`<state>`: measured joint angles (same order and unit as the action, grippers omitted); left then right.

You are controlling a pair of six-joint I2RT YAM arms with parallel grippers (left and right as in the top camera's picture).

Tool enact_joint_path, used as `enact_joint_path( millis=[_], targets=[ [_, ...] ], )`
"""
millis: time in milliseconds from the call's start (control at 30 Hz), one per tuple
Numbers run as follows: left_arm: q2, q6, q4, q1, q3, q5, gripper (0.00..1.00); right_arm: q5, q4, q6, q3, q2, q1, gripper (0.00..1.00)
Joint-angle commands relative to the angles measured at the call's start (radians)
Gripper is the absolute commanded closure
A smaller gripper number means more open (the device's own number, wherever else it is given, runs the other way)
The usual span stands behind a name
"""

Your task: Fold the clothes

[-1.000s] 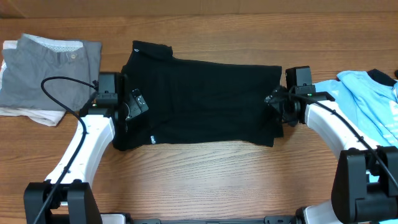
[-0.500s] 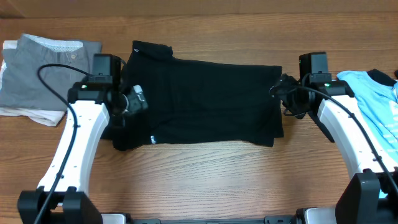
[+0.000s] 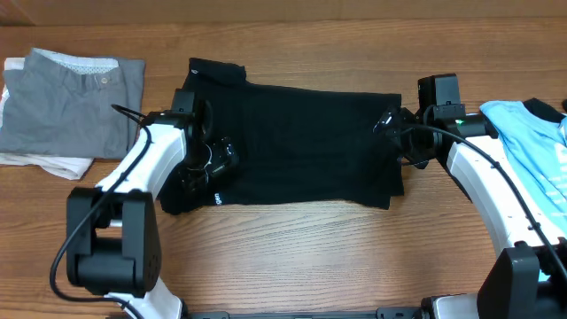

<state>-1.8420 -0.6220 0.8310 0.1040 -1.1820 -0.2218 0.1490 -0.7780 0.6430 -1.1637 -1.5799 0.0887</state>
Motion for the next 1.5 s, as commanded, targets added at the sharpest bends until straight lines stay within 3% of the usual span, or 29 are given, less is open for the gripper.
enact_joint_path(
  millis=[0,133,333,533,1167,1233,1333,1400,1467],
  targets=[
    [-0.019,-0.010,-0.021,-0.005,0.003,-0.037,0.20,-0.013,0.004,-0.023,-0.014,0.008,0.002,0.13],
    [-0.018,-0.009,-0.019,-0.005,-0.013,-0.039,0.32,-0.034,0.005,-0.023,-0.014,0.008,0.002,0.13],
    [-0.011,-0.006,-0.019,-0.005,-0.040,-0.037,0.38,-0.043,0.005,-0.023,-0.014,0.007,0.002,0.13],
    [-0.011,0.006,-0.049,-0.005,-0.064,-0.029,0.57,-0.043,0.005,-0.023,-0.014,0.007,0.002,0.13],
    [-0.030,0.051,-0.288,0.004,-0.066,0.118,0.47,-0.044,0.005,-0.025,-0.014,0.007,0.002,0.13],
    [-0.020,0.054,-0.269,0.001,-0.081,0.108,0.51,-0.043,0.004,-0.084,-0.014,0.007,0.002,0.13],
    [0.021,0.055,-0.144,-0.006,-0.138,0.071,0.70,-0.043,-0.037,-0.128,-0.014,0.007,0.000,0.14],
    [0.061,0.076,-0.047,-0.006,-0.185,0.076,0.71,-0.042,-0.074,-0.127,-0.014,0.007,0.000,0.18],
    [0.108,0.110,0.030,-0.006,-0.228,0.076,0.70,-0.042,-0.103,-0.128,-0.014,0.007,0.000,0.39]
  ],
)
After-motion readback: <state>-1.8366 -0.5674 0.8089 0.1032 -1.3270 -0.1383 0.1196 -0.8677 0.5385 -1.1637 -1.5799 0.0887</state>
